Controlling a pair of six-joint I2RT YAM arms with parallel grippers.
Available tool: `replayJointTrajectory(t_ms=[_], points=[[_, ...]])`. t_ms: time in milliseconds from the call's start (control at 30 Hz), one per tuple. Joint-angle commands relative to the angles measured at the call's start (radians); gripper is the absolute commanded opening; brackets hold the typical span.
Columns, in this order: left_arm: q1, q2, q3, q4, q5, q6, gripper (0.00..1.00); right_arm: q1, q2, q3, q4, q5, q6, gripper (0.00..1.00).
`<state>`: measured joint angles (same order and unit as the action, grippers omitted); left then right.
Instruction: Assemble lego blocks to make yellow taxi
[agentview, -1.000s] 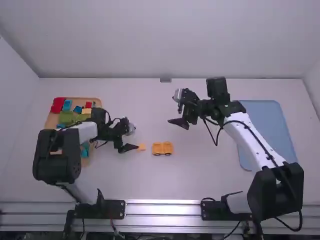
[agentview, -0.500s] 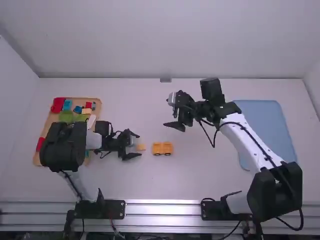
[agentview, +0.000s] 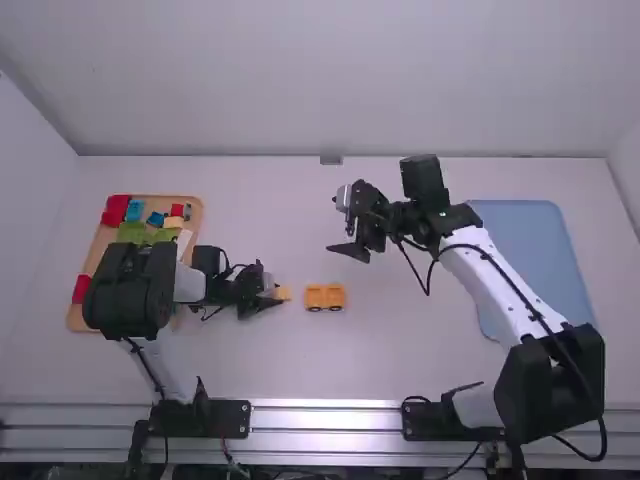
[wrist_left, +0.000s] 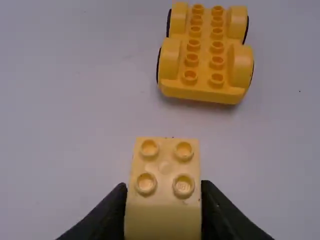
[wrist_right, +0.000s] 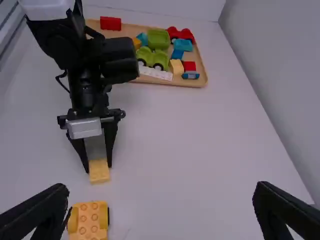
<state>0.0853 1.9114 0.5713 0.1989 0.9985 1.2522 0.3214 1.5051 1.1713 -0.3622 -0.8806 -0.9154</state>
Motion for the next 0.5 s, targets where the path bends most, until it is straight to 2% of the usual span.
replayJointTrajectory(t_ms=[0, 233, 367, 467], points=[[-0.007, 0.009, 0.006, -0.006, 0.005, -0.007, 0.32, 0.000, 0.006, 0.017, -0.002, -0.016, 0.002, 0.99], [-0.007, 0.009, 0.006, -0.008, 0.006, 0.021, 0.23, 0.005, 0.006, 0.017, 0.002, -0.015, 0.001, 0.99], [-0.006, 0.007, 0.008, -0.010, 0.007, 0.038, 0.30, 0.007, 0.006, 0.017, 0.010, -0.011, 0.001, 0.99], [-0.007, -0.021, 0.027, -0.047, 0.005, 0.037, 0.29, 0.002, 0.006, 0.017, 0.011, -0.008, 0.001, 0.99]])
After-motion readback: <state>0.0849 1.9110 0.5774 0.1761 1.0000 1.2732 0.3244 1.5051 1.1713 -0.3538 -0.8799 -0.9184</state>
